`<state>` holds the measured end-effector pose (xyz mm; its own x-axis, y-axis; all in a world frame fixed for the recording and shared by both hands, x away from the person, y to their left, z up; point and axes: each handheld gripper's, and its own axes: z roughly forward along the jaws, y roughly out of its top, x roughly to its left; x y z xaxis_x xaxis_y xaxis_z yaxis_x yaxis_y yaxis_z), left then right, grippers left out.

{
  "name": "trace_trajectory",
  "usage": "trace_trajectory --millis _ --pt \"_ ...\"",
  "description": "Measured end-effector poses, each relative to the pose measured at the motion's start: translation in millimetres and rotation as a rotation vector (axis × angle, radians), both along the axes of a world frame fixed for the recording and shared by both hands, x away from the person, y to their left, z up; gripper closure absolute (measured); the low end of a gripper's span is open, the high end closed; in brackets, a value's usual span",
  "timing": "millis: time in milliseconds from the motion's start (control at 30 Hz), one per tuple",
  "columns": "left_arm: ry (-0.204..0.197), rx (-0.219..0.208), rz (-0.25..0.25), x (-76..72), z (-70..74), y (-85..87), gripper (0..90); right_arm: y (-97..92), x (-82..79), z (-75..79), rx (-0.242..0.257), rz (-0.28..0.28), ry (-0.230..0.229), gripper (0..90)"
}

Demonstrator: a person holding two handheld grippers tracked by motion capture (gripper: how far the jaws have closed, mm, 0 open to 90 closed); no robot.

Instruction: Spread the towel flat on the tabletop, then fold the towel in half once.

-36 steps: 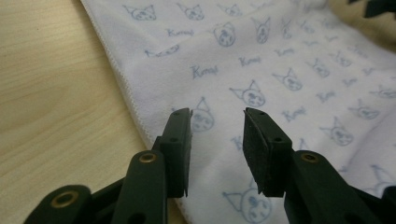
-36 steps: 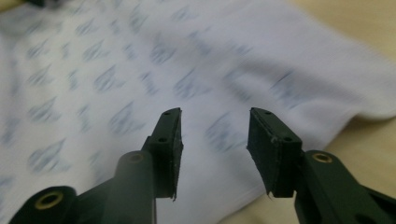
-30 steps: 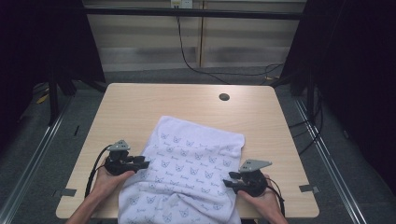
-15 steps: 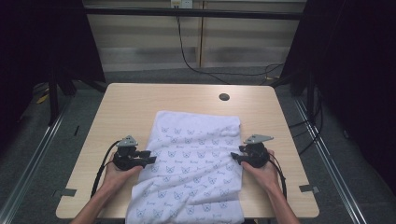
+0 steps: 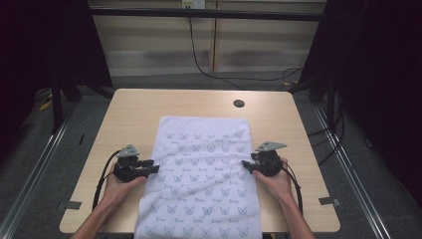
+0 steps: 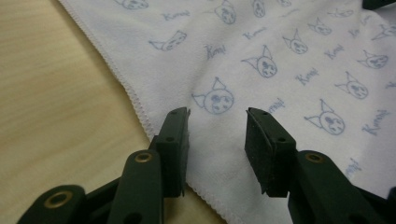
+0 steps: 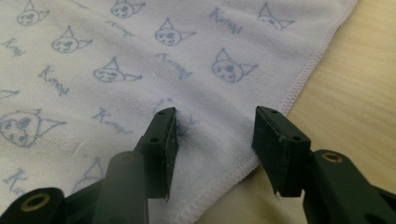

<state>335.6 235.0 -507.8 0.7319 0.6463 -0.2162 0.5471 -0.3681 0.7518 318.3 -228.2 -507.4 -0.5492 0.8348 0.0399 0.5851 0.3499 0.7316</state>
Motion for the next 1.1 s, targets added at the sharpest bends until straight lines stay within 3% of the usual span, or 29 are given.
trace_trajectory --millis 33,133,200,267,333,400,500,633,800,867,933,1000,1033,1067,1100 --pt "0.000 0.000 0.000 0.0 0.0 0.0 57.1 0.2 -2.1 0.0 0.017 0.003 0.006 48.3" --pt "0.017 0.005 -0.020 -11.4 2.1 0.6 53.5 4.9 -11.5 2.0 -0.014 0.024 0.015 46.5" --pt "0.042 -0.015 -0.027 -14.2 3.2 2.1 52.4 4.7 -14.0 4.1 -0.002 0.034 0.038 43.5" --pt "0.037 -0.023 -0.032 -16.8 5.5 5.1 49.9 2.2 -19.5 7.6 0.049 0.036 0.033 43.5" --pt "0.022 -0.077 -0.019 -17.8 11.0 10.5 48.4 -3.7 -25.8 12.5 0.117 0.028 0.011 43.0" --pt "-0.002 -0.105 0.003 -18.4 16.5 14.8 47.9 -9.0 -30.0 18.0 0.147 0.026 -0.013 42.4" --pt "-0.024 -0.076 0.008 -16.8 19.3 15.5 48.2 -11.2 -32.4 22.5 0.177 0.036 -0.025 41.6" --pt "-0.028 -0.052 -0.010 -10.6 20.4 10.1 49.0 -3.0 -32.4 22.8 0.168 0.074 -0.010 41.3" --pt "-0.017 -0.008 -0.009 1.5 10.6 -0.6 50.2 11.5 -16.2 16.8 0.133 0.105 0.021 40.7" --pt "-0.014 0.037 -0.008 8.1 7.4 -5.7 50.0 18.9 -7.4 11.1 0.087 0.111 0.033 41.7" --pt "-0.016 0.023 0.005 14.1 5.4 -8.1 50.1 25.1 0.8 5.1 0.058 0.109 0.044 41.8" --pt "-0.043 0.060 0.004 16.1 3.1 -11.8 51.9 30.8 6.7 2.0 0.028 0.104 0.039 43.2" --pt "-0.043 0.065 -0.009 16.0 1.4 -12.5 52.2 32.2 8.8 1.4 0.025 0.099 0.030 43.2" --pt "-0.069 0.090 -0.031 14.5 1.6 -13.2 50.4 33.7 9.8 0.3 0.033 0.096 0.023 44.3" --pt "-0.076 0.117 -0.019 13.0 3.0 -13.7 53.3 35.8 8.5 0.2 -0.002 0.098 0.006 46.0"
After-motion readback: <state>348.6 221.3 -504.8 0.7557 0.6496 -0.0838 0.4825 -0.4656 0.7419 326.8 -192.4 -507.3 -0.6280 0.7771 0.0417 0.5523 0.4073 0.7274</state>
